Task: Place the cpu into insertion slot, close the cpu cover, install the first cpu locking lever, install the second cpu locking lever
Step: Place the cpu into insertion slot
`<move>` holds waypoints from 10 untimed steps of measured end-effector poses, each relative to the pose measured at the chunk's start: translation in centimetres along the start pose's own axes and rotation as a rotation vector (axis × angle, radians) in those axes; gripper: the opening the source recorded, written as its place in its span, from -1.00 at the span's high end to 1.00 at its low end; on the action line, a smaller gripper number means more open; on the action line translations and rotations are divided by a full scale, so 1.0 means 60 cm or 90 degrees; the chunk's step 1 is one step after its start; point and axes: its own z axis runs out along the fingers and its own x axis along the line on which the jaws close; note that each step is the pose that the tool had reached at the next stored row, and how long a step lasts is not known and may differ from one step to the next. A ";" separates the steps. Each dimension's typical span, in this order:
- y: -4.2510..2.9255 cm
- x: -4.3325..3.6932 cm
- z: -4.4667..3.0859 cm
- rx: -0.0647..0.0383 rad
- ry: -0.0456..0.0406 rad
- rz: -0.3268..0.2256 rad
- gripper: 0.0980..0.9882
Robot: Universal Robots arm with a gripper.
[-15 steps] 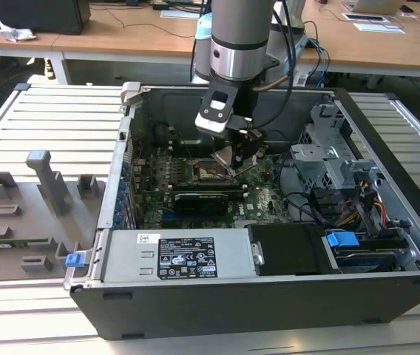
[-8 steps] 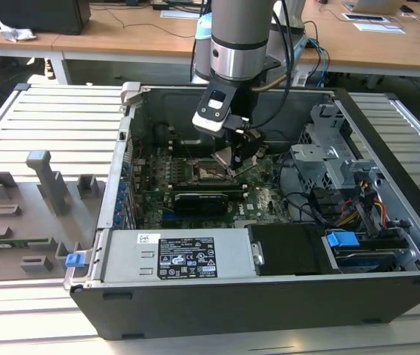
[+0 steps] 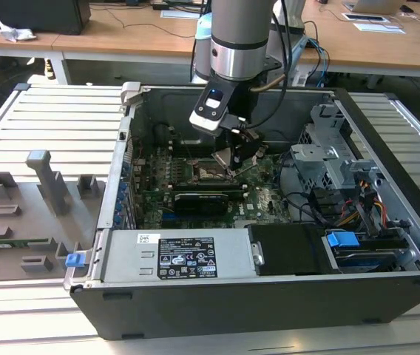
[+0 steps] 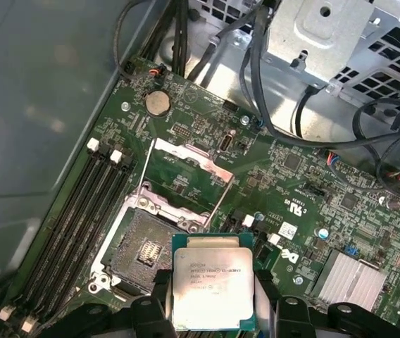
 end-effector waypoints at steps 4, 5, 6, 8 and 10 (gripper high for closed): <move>0.000 0.000 0.000 0.000 -0.0012 0.020 0.00; 0.000 0.000 0.000 0.000 -0.0015 0.024 0.00; 0.000 0.000 0.000 0.000 -0.0017 0.028 0.00; 0.000 0.000 0.000 0.001 -0.0023 0.038 0.00; 0.000 0.000 0.000 0.001 -0.0027 0.045 0.00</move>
